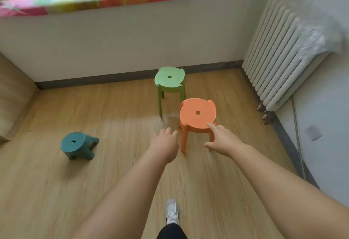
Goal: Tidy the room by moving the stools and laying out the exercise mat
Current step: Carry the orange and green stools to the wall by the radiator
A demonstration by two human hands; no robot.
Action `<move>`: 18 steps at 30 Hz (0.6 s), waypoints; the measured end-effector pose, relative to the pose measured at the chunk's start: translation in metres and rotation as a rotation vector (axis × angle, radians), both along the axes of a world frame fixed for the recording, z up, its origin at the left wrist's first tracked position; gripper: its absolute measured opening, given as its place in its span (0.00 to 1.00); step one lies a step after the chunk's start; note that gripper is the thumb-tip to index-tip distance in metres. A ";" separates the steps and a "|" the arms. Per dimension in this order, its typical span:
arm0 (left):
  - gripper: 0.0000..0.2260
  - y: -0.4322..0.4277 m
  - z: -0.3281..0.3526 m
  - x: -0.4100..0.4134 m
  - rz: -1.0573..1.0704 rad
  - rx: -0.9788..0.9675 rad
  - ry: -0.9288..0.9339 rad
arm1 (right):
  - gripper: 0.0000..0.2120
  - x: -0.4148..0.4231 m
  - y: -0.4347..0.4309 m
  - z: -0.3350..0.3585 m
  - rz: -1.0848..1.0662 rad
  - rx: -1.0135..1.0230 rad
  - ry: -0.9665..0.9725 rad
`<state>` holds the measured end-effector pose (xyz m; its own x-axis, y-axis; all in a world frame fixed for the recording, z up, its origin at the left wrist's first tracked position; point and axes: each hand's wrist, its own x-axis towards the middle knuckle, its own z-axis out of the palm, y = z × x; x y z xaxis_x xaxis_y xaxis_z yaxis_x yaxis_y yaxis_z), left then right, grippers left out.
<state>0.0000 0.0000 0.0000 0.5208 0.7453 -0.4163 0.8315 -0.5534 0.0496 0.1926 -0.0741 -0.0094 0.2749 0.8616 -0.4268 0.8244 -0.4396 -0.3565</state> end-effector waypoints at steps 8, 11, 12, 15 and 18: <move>0.20 0.128 -0.045 0.058 -0.028 -0.091 0.013 | 0.39 0.056 0.091 -0.032 -0.182 -0.122 0.076; 0.19 0.168 -0.070 0.079 -0.036 -0.161 0.021 | 0.38 0.075 0.124 -0.049 -0.241 -0.161 0.096; 0.19 0.179 -0.076 0.087 -0.025 -0.188 0.025 | 0.38 0.080 0.133 -0.056 -0.261 -0.167 0.105; 0.18 0.205 -0.106 0.107 0.021 -0.235 0.014 | 0.38 0.095 0.161 -0.084 -0.310 -0.156 0.126; 0.20 0.219 -0.142 0.123 0.083 -0.287 -0.008 | 0.38 0.110 0.179 -0.124 -0.350 -0.171 0.156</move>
<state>0.1231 0.2187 -0.1418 0.4673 0.6381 -0.6119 0.8721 -0.4462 0.2008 0.3029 0.1049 -0.1332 0.4593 0.6407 -0.6152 0.5564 -0.7474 -0.3630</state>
